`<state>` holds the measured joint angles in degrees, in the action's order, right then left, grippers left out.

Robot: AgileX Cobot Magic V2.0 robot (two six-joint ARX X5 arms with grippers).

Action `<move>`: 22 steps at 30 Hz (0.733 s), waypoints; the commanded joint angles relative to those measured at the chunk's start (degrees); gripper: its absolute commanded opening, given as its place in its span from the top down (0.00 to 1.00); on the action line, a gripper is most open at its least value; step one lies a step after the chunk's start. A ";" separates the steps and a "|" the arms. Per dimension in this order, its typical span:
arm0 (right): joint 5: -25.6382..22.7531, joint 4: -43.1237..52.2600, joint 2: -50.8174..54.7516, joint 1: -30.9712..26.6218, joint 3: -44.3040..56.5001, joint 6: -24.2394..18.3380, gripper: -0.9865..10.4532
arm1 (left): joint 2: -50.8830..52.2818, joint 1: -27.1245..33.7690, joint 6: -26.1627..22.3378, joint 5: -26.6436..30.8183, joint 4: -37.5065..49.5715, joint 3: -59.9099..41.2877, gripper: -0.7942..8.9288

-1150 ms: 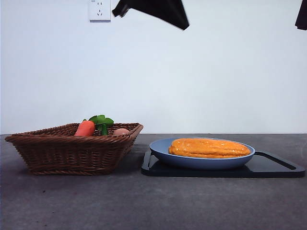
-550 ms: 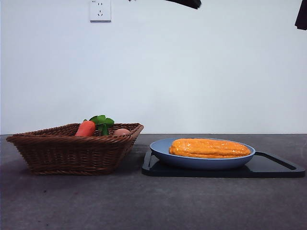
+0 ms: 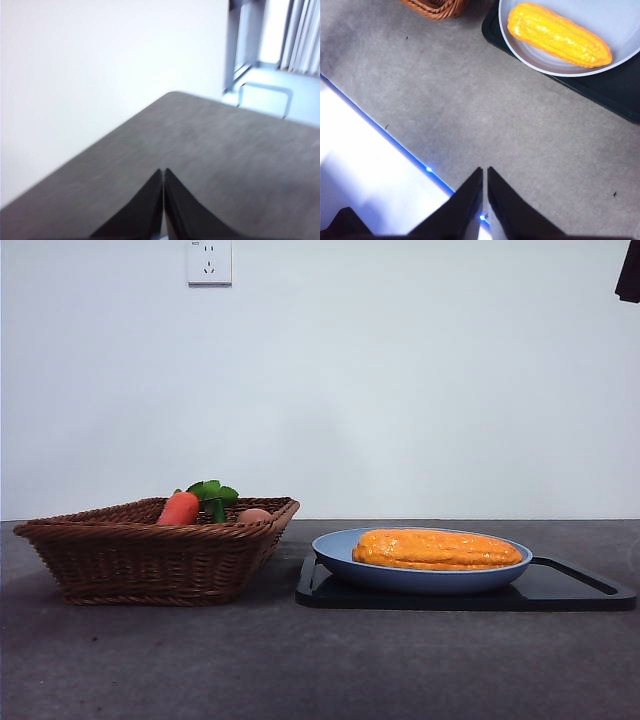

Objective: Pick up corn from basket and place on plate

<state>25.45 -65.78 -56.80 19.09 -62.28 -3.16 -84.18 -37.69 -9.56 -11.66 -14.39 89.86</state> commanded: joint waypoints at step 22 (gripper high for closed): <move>0.00 0.20 -0.39 0.22 -0.83 0.11 0.91 | 49.35 37.42 -1.33 1.33 13.25 -51.91 0.91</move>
<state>25.45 -65.78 -56.80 19.09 -62.28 -3.16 -35.77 -0.54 -11.18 -10.33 -2.28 39.57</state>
